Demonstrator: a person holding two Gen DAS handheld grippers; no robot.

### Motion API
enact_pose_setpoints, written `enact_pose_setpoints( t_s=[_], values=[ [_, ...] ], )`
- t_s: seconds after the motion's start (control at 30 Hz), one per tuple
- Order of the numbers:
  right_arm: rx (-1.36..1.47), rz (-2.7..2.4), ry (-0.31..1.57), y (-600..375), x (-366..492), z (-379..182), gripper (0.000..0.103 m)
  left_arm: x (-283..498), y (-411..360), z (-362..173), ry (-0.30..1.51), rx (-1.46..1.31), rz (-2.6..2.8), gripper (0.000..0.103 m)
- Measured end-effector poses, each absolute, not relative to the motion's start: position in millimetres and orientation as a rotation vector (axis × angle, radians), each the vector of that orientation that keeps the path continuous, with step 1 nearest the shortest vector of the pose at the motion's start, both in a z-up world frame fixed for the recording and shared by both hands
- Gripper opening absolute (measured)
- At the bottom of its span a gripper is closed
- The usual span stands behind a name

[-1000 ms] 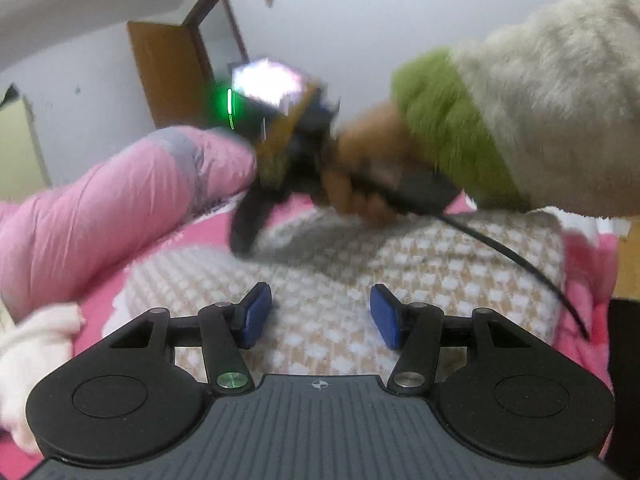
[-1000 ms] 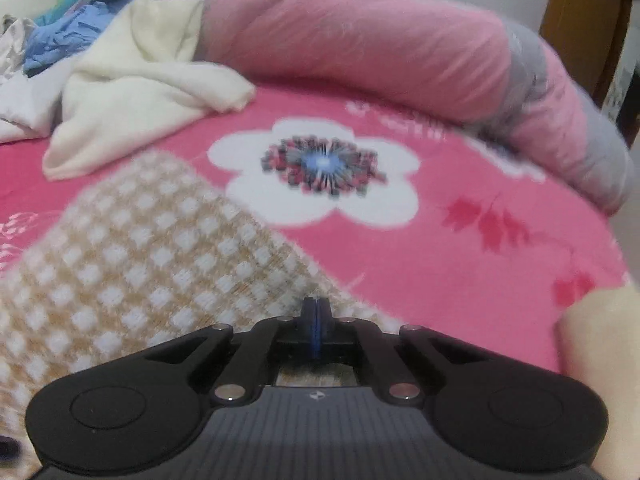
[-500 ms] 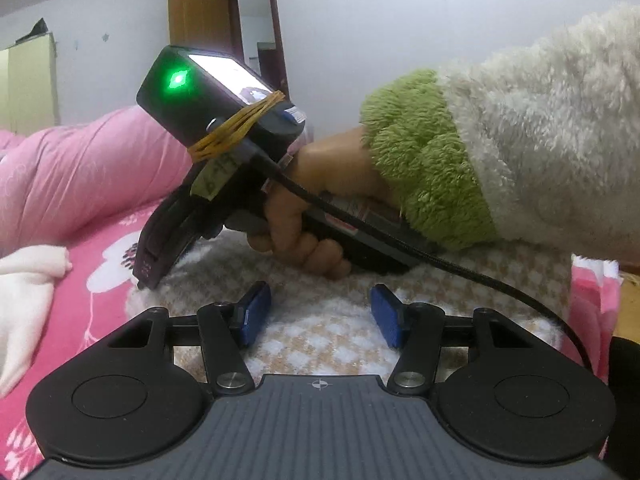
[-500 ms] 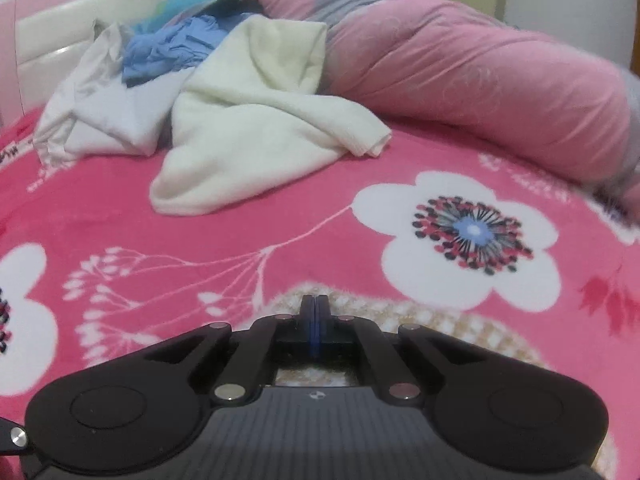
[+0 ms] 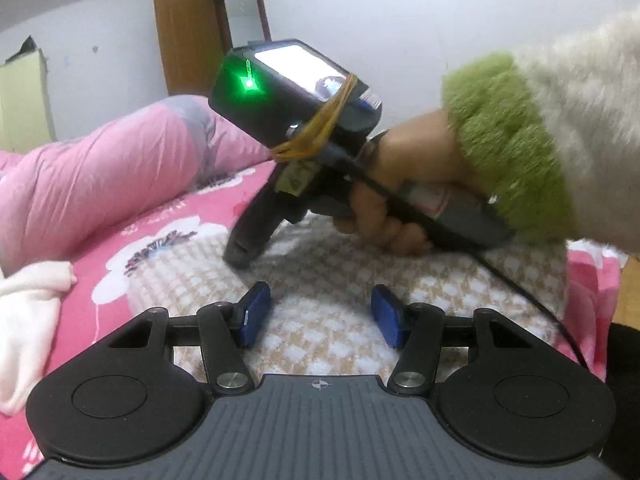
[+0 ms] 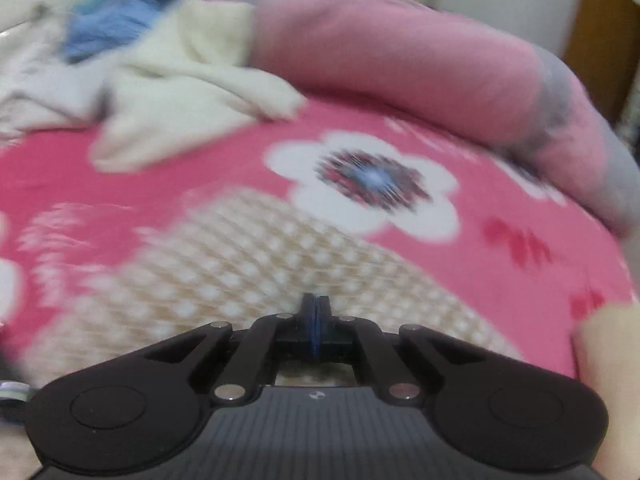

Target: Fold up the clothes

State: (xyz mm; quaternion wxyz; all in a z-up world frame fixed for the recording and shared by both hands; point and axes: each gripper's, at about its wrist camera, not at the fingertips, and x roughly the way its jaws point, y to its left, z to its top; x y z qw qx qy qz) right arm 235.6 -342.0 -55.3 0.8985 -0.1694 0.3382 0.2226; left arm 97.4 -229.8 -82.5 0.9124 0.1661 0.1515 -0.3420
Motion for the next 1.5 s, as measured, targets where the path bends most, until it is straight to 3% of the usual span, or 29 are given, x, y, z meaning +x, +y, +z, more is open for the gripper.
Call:
enact_pose_setpoints(
  t_s=[0.17,0.37,0.5,0.6,0.93,1.13,1.27,1.5],
  values=[
    [-0.368,0.44,0.67,-352,225,-29,0.0,80,-222,-76,0.301,0.362,-0.719,0.056],
    [-0.309,0.514,0.558,-403,147,30,0.0,59,-217,-67,0.324,0.4,-0.761,0.059],
    [-0.382,0.555,0.716,-413,136,-12,0.0,72,-232,-79,0.337,0.462,-0.749,0.06],
    [-0.362,0.487,0.711,-418,141,-50,0.0,70,-245,-83,0.342,0.471,-0.714,0.06],
    [-0.334,0.499,0.655,-444,63,17,0.0,49,-206,-69,0.348,0.489,-0.785,0.061],
    [-0.506,0.436,0.781,-422,50,-54,0.0,49,-222,-89,0.303,0.618,-0.799,0.067],
    [-0.513,0.393,0.767,-415,45,-30,0.0,61,-196,-63,0.358,0.501,-0.839,0.067],
    [-0.267,0.521,0.667,-410,17,22,0.0,95,-141,-26,0.443,0.204,-0.785,0.067]
  ],
)
